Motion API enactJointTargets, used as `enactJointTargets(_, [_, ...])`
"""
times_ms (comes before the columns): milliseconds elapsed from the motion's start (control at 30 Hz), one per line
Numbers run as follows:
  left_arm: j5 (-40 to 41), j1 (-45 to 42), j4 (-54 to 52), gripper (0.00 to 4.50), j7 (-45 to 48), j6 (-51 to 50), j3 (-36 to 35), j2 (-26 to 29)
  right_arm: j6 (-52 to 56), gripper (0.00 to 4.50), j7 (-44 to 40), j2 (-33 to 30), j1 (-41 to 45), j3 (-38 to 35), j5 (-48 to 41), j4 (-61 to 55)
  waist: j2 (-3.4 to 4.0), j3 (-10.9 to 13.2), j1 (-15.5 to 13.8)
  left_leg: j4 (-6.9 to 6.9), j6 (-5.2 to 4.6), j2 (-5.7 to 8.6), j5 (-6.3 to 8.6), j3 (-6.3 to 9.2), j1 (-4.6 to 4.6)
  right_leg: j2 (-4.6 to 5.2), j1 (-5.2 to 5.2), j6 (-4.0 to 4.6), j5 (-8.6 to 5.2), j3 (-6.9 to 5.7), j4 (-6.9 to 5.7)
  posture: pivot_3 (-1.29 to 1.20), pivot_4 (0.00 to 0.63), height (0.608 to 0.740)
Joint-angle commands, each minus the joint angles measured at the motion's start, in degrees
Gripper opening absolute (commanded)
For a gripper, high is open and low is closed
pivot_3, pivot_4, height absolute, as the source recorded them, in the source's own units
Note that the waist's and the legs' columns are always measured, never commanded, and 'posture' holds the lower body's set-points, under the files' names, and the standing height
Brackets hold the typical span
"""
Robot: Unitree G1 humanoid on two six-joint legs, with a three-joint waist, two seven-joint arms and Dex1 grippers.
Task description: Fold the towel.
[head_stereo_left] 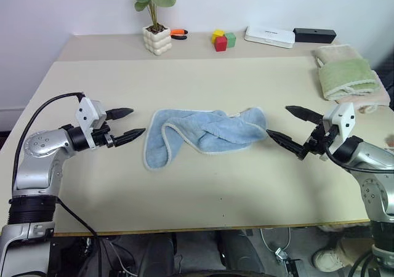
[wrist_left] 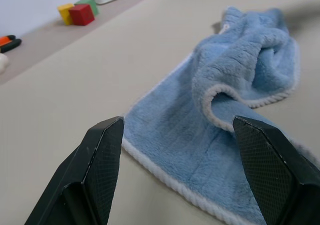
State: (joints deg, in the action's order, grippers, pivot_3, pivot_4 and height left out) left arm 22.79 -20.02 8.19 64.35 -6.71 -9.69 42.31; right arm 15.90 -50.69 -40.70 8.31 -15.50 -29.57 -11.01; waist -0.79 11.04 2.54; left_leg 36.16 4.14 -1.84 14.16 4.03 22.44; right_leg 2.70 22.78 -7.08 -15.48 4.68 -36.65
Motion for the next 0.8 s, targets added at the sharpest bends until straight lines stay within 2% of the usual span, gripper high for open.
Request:
enactJointTargets(33, [2.0,0.7,-2.1,3.50,1.8,-0.8,-1.2,1.3,0.8,4.50,-1.4,-0.4,-0.6,-0.5,-2.3,-4.1,0.00,0.0,-0.1,0.00,0.00,0.00,0.00,0.00,0.00,0.00,0.00,0.00,0.00,0.00,0.00,0.00,0.150,0.740])
enactJointTargets(233, [3.0,0.9,-2.4,3.50,2.2,-0.3,-1.5,0.4,1.4,4.50,-2.9,-2.2,-2.4,-2.3,-3.0,-4.7,0.00,0.0,-0.2,0.04,0.00,0.01,0.00,0.00,0.01,0.02,-0.02,0.00,0.00,0.00,0.00,0.00,0.150,0.740])
enactJointTargets(400, [3.4,5.8,-6.3,3.50,5.7,-1.7,-2.2,4.0,0.5,4.50,-3.6,-1.3,0.4,-0.1,-2.5,-2.8,0.01,0.0,0.3,-0.01,0.00,-0.02,0.00,0.00,-0.02,-0.02,0.05,0.01,-0.01,0.01,-0.07,0.00,0.150,0.740])
enactJointTargets(500, [0.5,10.7,-6.4,3.50,7.6,4.0,-2.4,5.9,0.4,4.50,-1.9,1.6,2.7,3.2,-1.4,-3.0,0.00,0.0,0.2,-0.02,0.00,-0.02,0.00,-0.01,-0.04,-0.02,0.05,0.05,-0.03,0.02,-0.11,0.00,0.150,0.740])
enactJointTargets(633, [0.0,16.0,-10.5,3.50,5.4,5.2,-2.2,5.2,0.8,4.50,-0.6,4.9,4.7,6.7,-1.0,-4.3,0.01,0.0,-0.1,0.00,0.00,-0.03,0.00,-0.03,-0.01,-0.01,0.09,0.09,-0.06,0.02,-0.14,0.00,0.150,0.740])
enactJointTargets(800, [-3.5,17.1,-9.1,3.50,3.6,13.4,-0.9,3.2,1.7,4.50,1.2,6.5,5.6,8.1,-1.5,-7.2,0.00,0.0,-0.6,0.03,0.00,-0.01,0.00,-0.03,0.02,0.03,0.08,0.10,-0.07,0.01,-0.13,0.00,0.150,0.740])
